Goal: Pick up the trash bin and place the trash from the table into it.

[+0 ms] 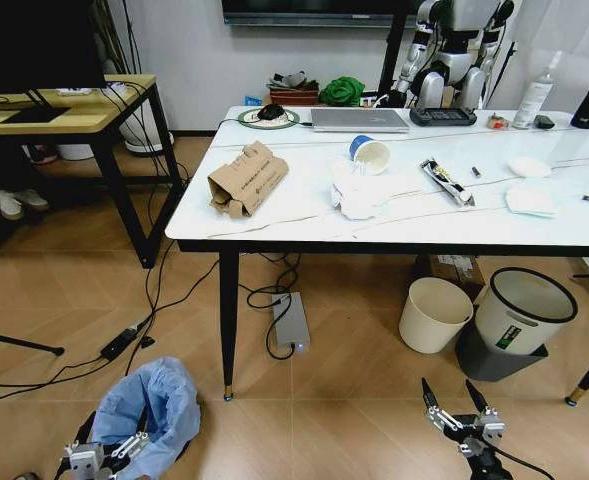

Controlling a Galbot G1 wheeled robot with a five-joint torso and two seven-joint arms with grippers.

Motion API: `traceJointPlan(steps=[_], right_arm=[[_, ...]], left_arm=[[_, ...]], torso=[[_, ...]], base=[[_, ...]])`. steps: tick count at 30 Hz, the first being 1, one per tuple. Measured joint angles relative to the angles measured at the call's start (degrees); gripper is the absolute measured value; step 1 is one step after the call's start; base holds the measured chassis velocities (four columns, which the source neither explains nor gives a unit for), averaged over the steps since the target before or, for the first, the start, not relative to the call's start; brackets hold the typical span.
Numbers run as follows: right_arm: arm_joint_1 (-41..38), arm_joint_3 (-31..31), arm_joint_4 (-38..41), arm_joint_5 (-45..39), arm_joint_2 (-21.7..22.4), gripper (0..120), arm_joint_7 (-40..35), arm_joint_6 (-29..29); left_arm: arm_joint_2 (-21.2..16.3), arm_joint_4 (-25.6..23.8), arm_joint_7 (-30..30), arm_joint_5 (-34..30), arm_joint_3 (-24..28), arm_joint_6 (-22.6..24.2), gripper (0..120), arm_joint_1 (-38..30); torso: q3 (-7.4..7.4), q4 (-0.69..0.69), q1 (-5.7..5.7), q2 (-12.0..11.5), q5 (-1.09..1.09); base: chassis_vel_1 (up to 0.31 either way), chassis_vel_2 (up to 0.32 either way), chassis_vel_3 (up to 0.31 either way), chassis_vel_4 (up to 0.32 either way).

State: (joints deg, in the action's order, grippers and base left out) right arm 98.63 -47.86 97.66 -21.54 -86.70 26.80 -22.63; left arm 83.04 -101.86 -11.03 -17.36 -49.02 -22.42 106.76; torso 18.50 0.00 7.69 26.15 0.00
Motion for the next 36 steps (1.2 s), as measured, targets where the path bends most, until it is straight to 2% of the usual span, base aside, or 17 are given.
traceJointPlan(steps=[36], right_arm=[[0.09, 0.58, 0.17, -0.31, -0.16, 100, -0.06, 0.05]], left_arm=[[0.21, 0.07, 0.04, 0.45, -0.11, -0.09, 100, -0.33]], torso=[[-5.32, 0.0, -2.65, -7.99, 0.0]], base=[[0.0, 0.0, 0.0, 0.0]])
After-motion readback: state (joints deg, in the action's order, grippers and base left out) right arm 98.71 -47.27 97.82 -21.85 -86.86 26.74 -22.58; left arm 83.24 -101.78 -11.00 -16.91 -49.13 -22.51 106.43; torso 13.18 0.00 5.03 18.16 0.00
